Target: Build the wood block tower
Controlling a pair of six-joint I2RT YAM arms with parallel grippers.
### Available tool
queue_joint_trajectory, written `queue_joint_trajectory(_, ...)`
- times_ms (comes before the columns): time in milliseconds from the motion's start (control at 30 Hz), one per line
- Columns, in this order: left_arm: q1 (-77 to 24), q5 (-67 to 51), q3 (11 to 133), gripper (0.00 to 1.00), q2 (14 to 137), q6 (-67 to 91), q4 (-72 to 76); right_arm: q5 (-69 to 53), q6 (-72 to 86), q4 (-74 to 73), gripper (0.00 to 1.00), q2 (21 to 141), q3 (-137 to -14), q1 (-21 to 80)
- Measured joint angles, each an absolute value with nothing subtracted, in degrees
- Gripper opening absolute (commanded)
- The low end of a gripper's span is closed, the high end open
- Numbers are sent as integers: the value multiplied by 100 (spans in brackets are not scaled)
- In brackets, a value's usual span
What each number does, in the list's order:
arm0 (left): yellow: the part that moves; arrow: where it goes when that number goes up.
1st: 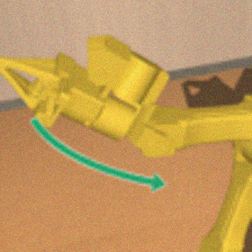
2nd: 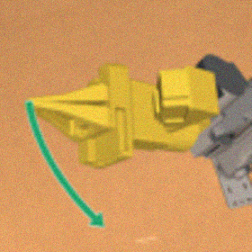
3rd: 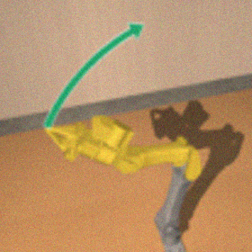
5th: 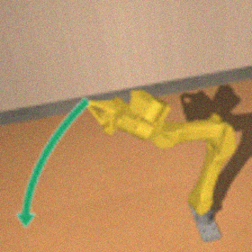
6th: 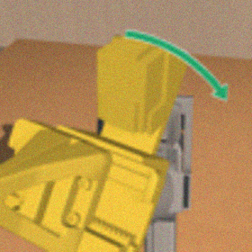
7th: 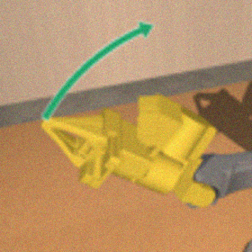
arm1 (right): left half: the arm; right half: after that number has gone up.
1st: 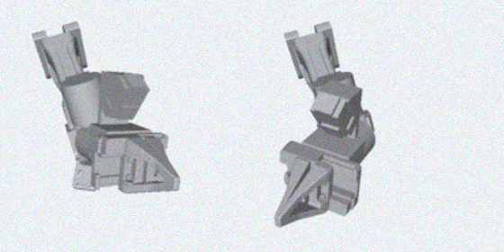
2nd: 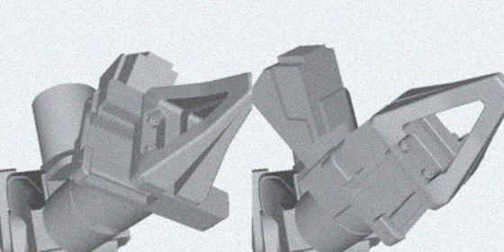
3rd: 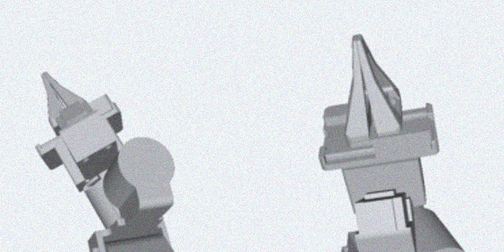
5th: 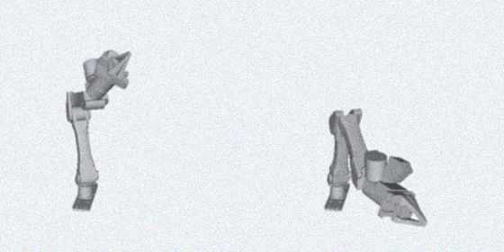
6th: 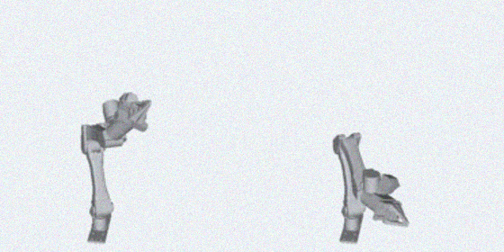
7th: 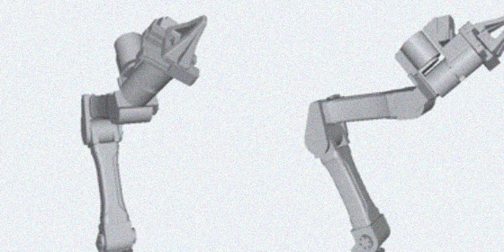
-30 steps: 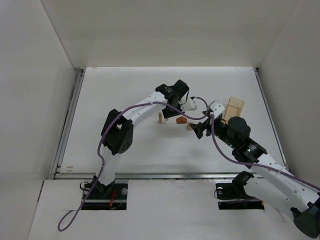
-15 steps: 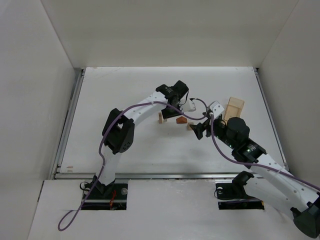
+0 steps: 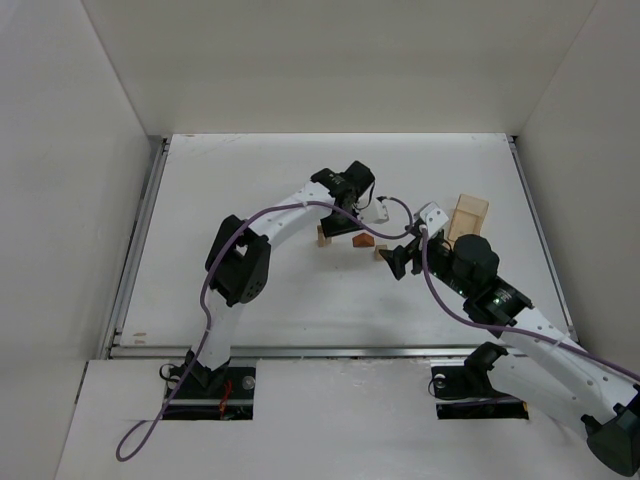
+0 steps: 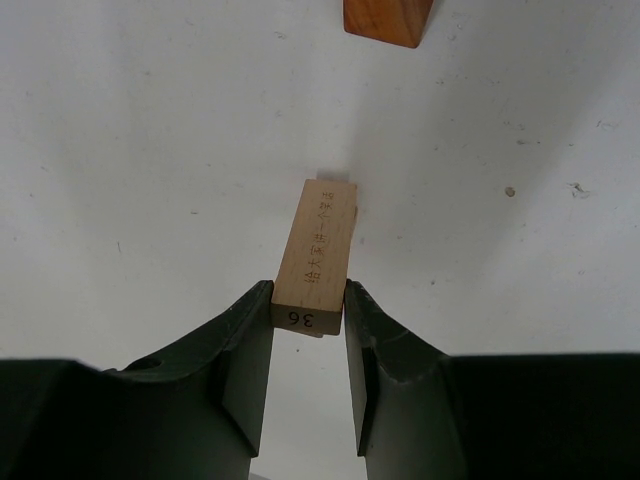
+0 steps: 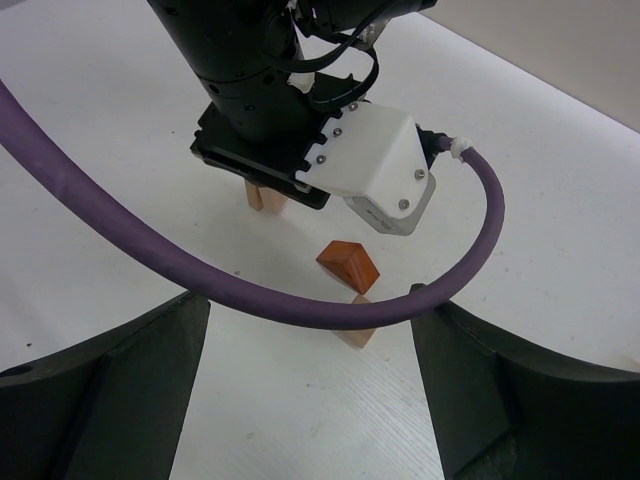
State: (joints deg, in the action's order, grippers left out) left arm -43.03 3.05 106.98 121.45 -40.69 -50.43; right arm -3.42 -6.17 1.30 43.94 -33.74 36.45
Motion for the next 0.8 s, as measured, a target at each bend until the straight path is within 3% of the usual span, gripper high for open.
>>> queue_joint_trajectory(567, -4289, 196, 10608, 0, 12145, -4152, -5035, -342, -615, 117, 86, 4394, -3374, 3645)
queue_joint_trajectory(800, -4274, 172, 10604, 10, 12145, -4169, -5033, -342, -615, 113, 86, 4394, -3374, 3645)
